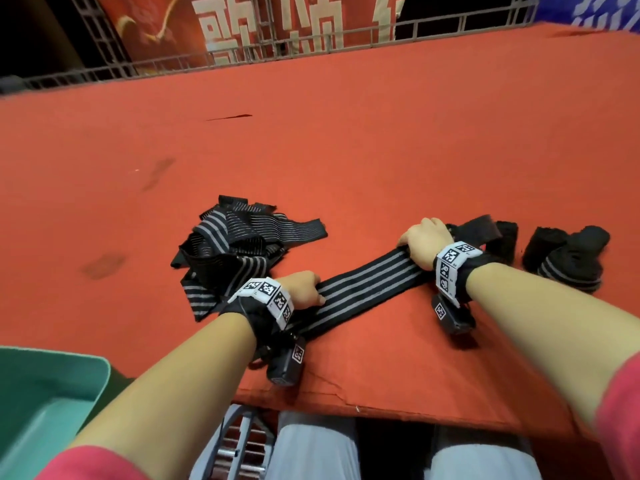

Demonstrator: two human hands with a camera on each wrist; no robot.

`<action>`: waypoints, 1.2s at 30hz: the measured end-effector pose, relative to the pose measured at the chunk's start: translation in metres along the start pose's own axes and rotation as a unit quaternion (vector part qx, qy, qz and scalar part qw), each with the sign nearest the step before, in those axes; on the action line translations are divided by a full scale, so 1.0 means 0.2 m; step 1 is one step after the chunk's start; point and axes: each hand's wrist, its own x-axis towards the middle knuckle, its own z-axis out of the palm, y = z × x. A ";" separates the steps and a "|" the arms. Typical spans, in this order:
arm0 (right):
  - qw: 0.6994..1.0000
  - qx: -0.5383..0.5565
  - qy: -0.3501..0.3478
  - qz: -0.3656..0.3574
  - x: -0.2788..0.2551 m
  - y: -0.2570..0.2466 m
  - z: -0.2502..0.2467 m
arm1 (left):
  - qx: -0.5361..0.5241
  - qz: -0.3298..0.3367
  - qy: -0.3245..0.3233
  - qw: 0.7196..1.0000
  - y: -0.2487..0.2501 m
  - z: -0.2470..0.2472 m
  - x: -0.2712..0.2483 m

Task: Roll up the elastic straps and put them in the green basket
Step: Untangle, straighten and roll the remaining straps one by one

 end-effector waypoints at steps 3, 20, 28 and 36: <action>1.000 -0.014 0.020 -0.002 0.15 -0.01 0.02 | -0.018 -0.006 -0.007 1.000 0.00 0.00 0.07; 0.978 0.210 0.007 0.014 0.03 -0.21 0.07 | -0.141 -0.067 0.008 0.988 -0.20 0.05 -0.03; 0.945 0.324 -0.028 0.028 -0.33 -0.35 0.02 | -0.209 -0.036 -0.019 0.977 -0.19 0.14 -0.19; 0.857 0.500 -0.104 0.070 -0.59 -0.48 0.04 | -0.261 -0.017 -0.025 0.965 -0.10 0.26 -0.25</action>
